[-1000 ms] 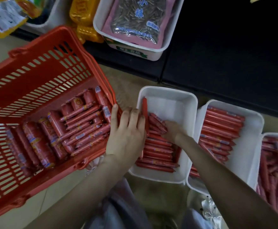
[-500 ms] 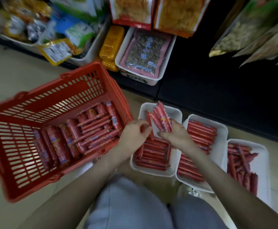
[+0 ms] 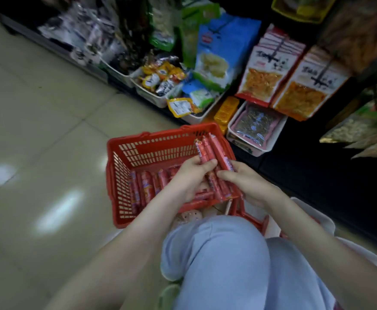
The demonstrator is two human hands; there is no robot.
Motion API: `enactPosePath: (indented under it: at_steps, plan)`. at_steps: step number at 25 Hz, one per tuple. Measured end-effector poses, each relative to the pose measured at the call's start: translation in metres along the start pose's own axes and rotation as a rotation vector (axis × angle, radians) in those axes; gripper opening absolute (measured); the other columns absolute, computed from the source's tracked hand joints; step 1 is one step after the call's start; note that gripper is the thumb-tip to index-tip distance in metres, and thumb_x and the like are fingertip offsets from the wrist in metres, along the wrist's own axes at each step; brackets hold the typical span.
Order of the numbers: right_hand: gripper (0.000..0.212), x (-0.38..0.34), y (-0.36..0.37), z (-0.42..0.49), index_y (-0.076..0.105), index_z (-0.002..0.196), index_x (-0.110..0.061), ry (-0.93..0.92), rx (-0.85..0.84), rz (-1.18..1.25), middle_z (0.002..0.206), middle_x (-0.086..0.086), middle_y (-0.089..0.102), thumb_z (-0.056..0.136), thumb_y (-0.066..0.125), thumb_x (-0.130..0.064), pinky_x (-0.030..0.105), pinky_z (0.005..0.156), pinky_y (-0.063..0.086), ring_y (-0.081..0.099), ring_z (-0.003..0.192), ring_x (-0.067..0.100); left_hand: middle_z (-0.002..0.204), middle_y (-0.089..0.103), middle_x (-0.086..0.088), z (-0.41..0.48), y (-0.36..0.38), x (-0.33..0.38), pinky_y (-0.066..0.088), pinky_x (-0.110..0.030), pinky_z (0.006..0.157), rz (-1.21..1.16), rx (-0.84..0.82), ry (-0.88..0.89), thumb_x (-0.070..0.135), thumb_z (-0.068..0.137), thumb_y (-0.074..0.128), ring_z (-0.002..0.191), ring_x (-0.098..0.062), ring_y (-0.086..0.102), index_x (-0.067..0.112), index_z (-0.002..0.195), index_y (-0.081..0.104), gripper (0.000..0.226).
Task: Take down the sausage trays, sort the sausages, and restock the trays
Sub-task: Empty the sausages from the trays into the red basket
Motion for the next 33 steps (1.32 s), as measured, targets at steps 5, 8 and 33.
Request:
enactPosePath:
  at_steps: [5, 8, 33]
  plan:
    - [0.019, -0.017, 0.057, 0.012, 0.06, 0.109, -0.001, 0.046, -0.067, 0.016, 0.096, 0.021, 0.066, 0.09, 0.056, 0.0, 0.04, 0.076, 0.055, 0.064, 0.084, 0.029, 0.09, 0.069, -0.009, -0.03, -0.069, 0.018, 0.058, -0.031, 0.068, -0.122, 0.064, -0.027, 0.012, 0.095, 0.056, 0.076, -0.02, 0.067, 0.01, 0.102, 0.061, 0.009]
    - [0.014, -0.017, 0.057, 0.032, 0.059, 0.096, -0.009, 0.001, -0.025, -0.17, 0.082, 0.012, 0.063, 0.089, 0.057, 0.002, 0.029, 0.062, 0.05, 0.061, 0.069, 0.018, 0.095, 0.066, -0.011, -0.028, -0.092, 0.017, 0.056, -0.031, 0.068, -0.142, 0.155, -0.034, 0.013, 0.094, 0.056, 0.078, -0.021, 0.065, 0.012, 0.097, 0.059, 0.004]
    - [0.064, 0.208, -0.013, 0.283, -0.004, 0.151, -0.033, -0.169, -0.695, -1.587, 0.16, -0.002, 0.002, 0.102, 0.035, -0.02, 0.042, 0.114, 0.01, 0.005, 0.144, 0.023, 0.09, 0.069, -0.003, 0.219, -0.183, -0.111, 0.048, -0.033, 0.074, 0.824, 0.605, -0.097, 0.035, 0.089, 0.062, 0.086, -0.022, 0.064, 0.016, 0.101, 0.067, 0.022]
Point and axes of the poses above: each hand's wrist, its own z-axis towards the middle knuckle, its own y-axis out of the palm, x = y × z, the point moved 2 cm from there along z, towards the middle knuckle
